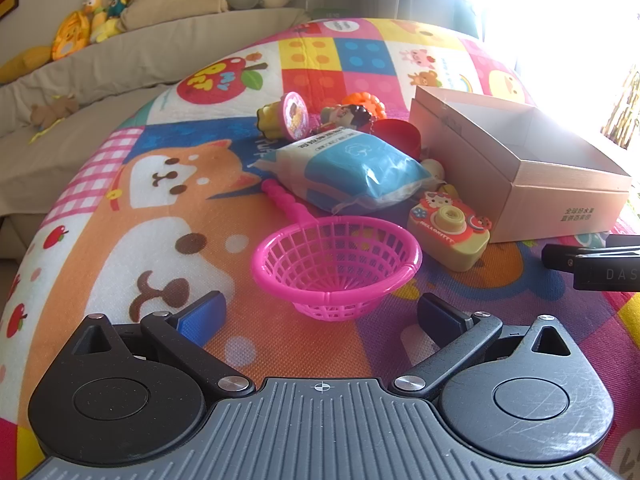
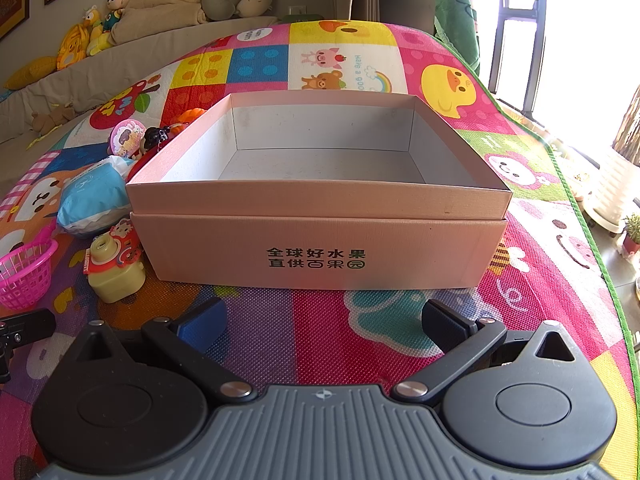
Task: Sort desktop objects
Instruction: 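Move the right tool toward the yellow Hello Kitty toy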
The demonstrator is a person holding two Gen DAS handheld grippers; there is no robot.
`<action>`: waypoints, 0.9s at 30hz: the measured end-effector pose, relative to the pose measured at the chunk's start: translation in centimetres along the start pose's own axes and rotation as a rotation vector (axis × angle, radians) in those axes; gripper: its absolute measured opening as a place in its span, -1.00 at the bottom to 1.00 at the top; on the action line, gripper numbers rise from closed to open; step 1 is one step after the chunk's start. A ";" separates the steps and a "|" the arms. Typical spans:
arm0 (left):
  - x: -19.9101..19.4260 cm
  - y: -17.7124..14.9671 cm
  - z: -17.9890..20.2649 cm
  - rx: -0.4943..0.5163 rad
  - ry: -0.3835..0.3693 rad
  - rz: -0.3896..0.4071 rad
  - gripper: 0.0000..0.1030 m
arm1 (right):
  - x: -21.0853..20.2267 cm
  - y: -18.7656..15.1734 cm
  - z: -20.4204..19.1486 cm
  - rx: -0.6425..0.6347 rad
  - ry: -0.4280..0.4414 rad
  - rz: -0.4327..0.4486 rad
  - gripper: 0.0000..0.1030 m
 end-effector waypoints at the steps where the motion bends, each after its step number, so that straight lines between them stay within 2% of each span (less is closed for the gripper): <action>1: 0.0 0.0 0.0 0.000 0.000 0.000 1.00 | 0.0 0.0 0.0 0.000 0.000 0.000 1.00; 19: 0.2 -0.1 -0.2 0.005 0.001 -0.010 1.00 | 0.0 0.2 0.2 0.002 0.001 -0.002 1.00; 27: 0.3 0.1 -0.1 0.015 -0.003 -0.040 1.00 | 0.3 0.7 0.3 -0.002 0.005 -0.065 1.00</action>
Point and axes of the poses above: each gripper's, at about its wrist camera, not at the fingertips, and x roughly the way its jaws point, z to its right, y to its top, the point moved 5 cm from there along x, roughly the way its jaws point, and after that the axes turned 12 degrees about z, right-handed, at the moved point
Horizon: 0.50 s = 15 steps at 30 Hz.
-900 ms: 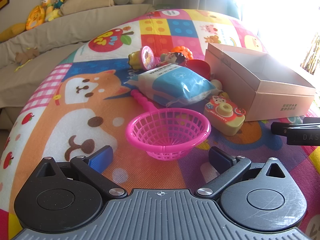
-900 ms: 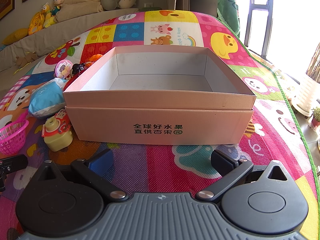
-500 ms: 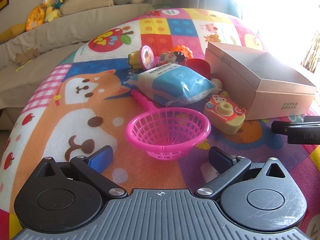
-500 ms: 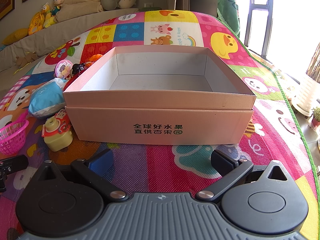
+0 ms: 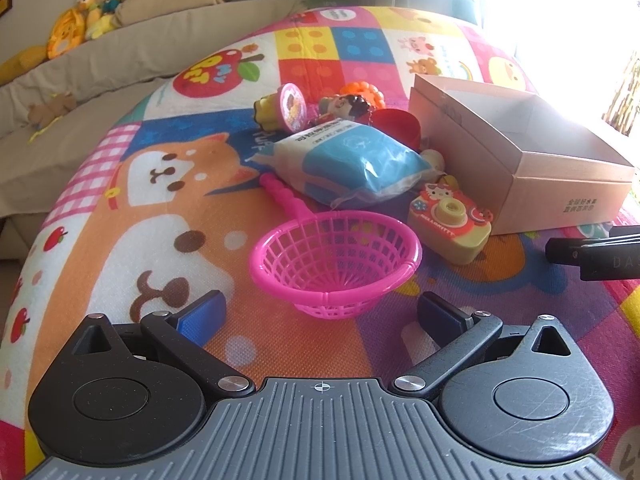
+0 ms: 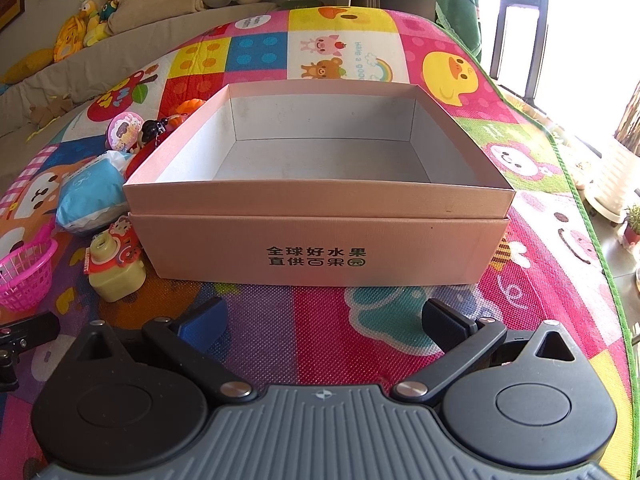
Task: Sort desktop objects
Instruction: 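Move the right tool toward the yellow Hello Kitty toy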
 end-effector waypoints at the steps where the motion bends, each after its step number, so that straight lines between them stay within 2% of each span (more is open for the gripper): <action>1: 0.1 0.1 0.0 -0.001 -0.001 -0.007 1.00 | 0.2 0.1 -0.1 -0.002 0.004 -0.014 1.00; 8: 0.0 0.1 0.0 0.006 -0.002 -0.011 1.00 | 0.1 0.2 -0.2 -0.011 0.011 -0.031 1.00; 15: -0.6 0.2 0.1 0.005 -0.053 -0.004 1.00 | 0.1 0.2 -0.1 0.031 -0.015 -0.010 1.00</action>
Point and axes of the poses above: each gripper's, at about its wrist camera, not at the fingertips, and x roughly the way its jaws point, z to its right, y to its top, the point moved 5 cm from there along x, roughly the way its jaws point, and after that the axes turned 12 degrees about z, right-handed, at the moved point
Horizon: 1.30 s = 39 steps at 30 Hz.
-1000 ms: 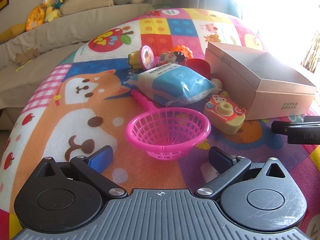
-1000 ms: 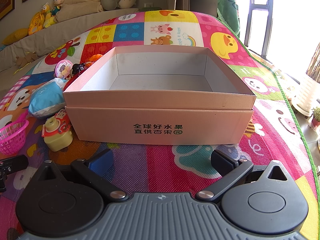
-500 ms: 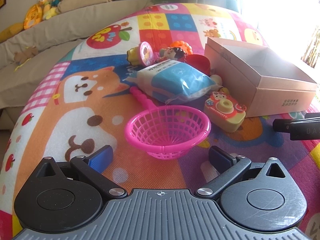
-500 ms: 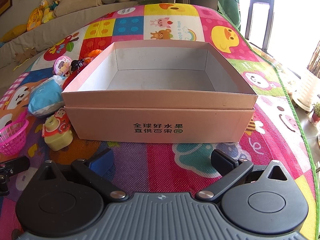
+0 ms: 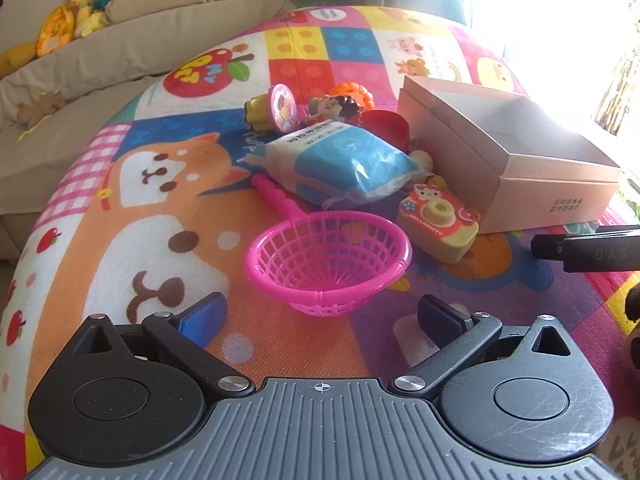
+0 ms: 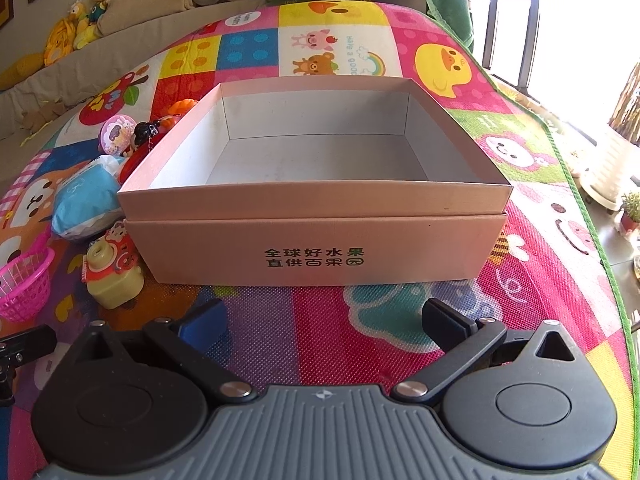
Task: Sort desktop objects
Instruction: 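Move the right tool toward the yellow Hello Kitty toy, then grasp the yellow Hello Kitty toy with the right tool while the left tool grasps the pink basket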
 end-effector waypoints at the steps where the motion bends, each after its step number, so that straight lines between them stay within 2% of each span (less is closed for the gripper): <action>1: -0.1 0.0 0.1 0.004 -0.015 0.001 1.00 | 0.0 0.0 0.1 -0.001 0.006 -0.002 1.00; 4: -0.8 0.1 0.1 0.031 -0.030 0.010 1.00 | -0.1 0.1 -0.2 -0.025 0.006 -0.010 1.00; 7: -1.7 0.6 -1.2 0.061 0.014 0.046 1.00 | -1.7 0.3 -1.9 -0.042 0.118 0.032 1.00; 11: -2.6 1.7 -4.3 0.002 0.076 0.071 1.00 | -4.0 1.0 -6.2 -0.179 0.238 0.144 0.99; 13: -3.1 2.1 -5.8 -0.042 0.106 0.083 1.00 | -4.2 1.3 -8.4 -0.247 0.265 0.175 0.79; 15: -3.7 2.4 -7.0 -0.074 0.124 0.095 1.00 | -3.6 1.3 -10.2 -0.280 0.293 0.154 0.62; 20: -4.3 2.5 -8.1 -0.105 0.139 0.109 1.00 | -1.3 1.0 -12.1 -0.237 0.290 0.074 0.57; 22: -4.2 2.5 -8.0 -0.111 0.132 0.106 1.00 | -0.8 0.8 -12.2 -0.205 0.297 0.061 0.34; 23: -4.1 2.5 -7.8 -0.113 0.126 0.105 1.00 | -0.6 0.7 -12.3 -0.193 0.305 0.052 0.07; 25: -3.9 2.4 -7.4 -0.113 0.110 0.103 1.00 | -0.6 0.8 -12.3 -0.173 0.320 0.049 -0.23; 31: -3.8 2.2 -5.7 -0.079 0.070 0.095 1.00 | -3.0 0.2 -10.4 -0.209 0.366 0.035 -0.24; 35: -3.7 2.2 -4.8 -0.067 0.045 0.093 1.00 | -5.6 -1.3 -7.2 -0.307 0.392 -0.004 -0.23; 37: -3.4 2.2 -4.3 -0.063 0.036 0.089 1.00 | -6.6 -1.7 -4.9 -0.341 0.338 0.013 -0.22; 39: -3.1 2.1 -3.7 -0.058 0.028 0.082 1.00 | -6.7 -1.4 -2.2 -0.341 0.229 0.029 -0.03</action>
Point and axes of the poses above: each gripper's, at about its wrist camera, not at the fingertips, and x roughly the way its jaws point, z to its right, y to its top, the point moved 5 cm from there along x, roughly the way its jaws point, and after that the axes turned 12 degrees about z, right-handed, at the moved point
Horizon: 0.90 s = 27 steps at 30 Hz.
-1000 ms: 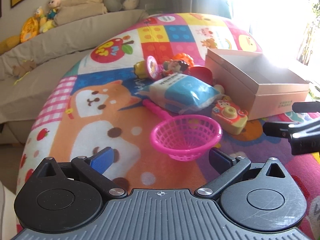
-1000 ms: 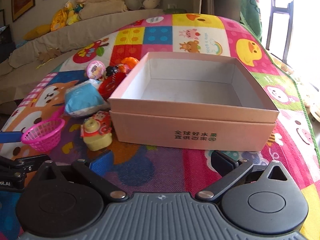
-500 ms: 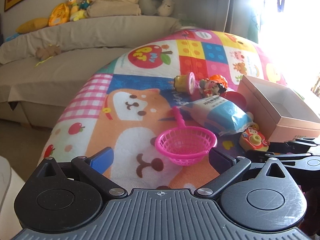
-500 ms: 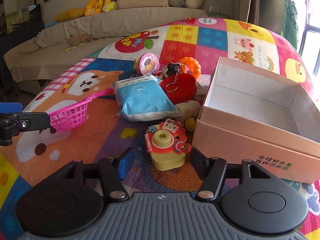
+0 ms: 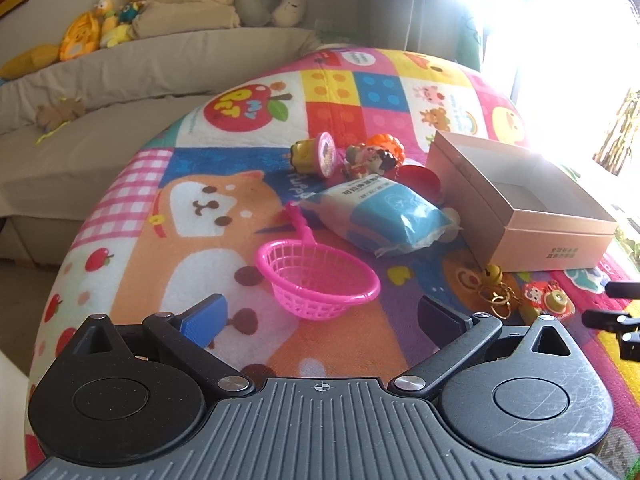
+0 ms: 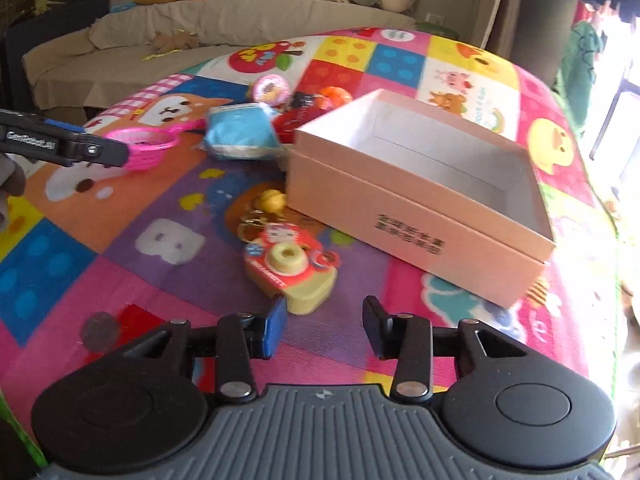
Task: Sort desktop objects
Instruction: 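Grasp the yellow Hello Kitty toy with the right tool while the left tool grasps the pink basket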
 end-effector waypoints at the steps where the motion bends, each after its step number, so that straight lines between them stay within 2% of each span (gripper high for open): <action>1: 0.1 -0.1 0.2 0.003 -0.003 -0.005 1.00 | -0.3 -0.2 1.4 0.022 -0.061 -0.002 0.05; 3: 0.2 -0.3 0.6 0.010 -0.009 -0.013 1.00 | -0.8 -0.3 3.7 0.087 -0.132 0.004 0.30; 4: 0.2 -0.4 0.7 0.014 -0.011 -0.015 1.00 | -1.1 -0.2 4.3 0.127 -0.140 0.013 0.33; 6: 0.2 -0.5 0.8 0.020 -0.011 -0.017 1.00 | -1.5 -0.1 4.3 0.196 -0.104 0.028 0.41; 9: 0.3 -0.5 0.6 0.016 0.002 -0.021 1.00 | -1.2 0.2 1.9 0.233 -0.007 0.043 0.44; 11: 0.2 -0.5 0.3 0.012 0.014 -0.021 1.00 | -0.2 0.4 -0.1 0.220 0.022 0.041 0.44; 15: -0.1 -0.6 -0.3 0.008 0.029 -0.020 1.00 | 2.0 0.8 -2.1 0.226 0.026 0.048 0.41; 16: 0.0 -0.6 -0.4 0.009 0.033 -0.022 1.00 | 2.4 0.9 -2.1 0.230 0.024 0.049 0.38; 17: 0.1 -0.6 -0.3 0.010 0.037 -0.023 1.00 | 2.8 1.0 -2.1 0.233 0.025 0.040 0.19; 18: 0.2 -0.5 -0.3 0.013 0.039 -0.022 1.00 | 3.1 1.1 -2.0 0.230 0.022 0.035 0.11; 23: 2.2 0.7 0.0 0.044 0.085 -0.008 1.00 | 2.6 0.8 -2.1 0.207 0.026 0.038 0.11; 27: 5.0 1.3 -0.2 0.051 0.118 -0.059 1.00 | 1.9 0.4 -1.9 0.198 0.016 0.037 0.11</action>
Point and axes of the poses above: each gripper's, at about its wrist camera, not at the fingertips, and x roughly the way its jaws point, z to its right, y to its top, the point moved 5 cm from there along x, roughly the way its jaws point, and after that the axes turned 12 degrees about z, right-handed, at the moved point
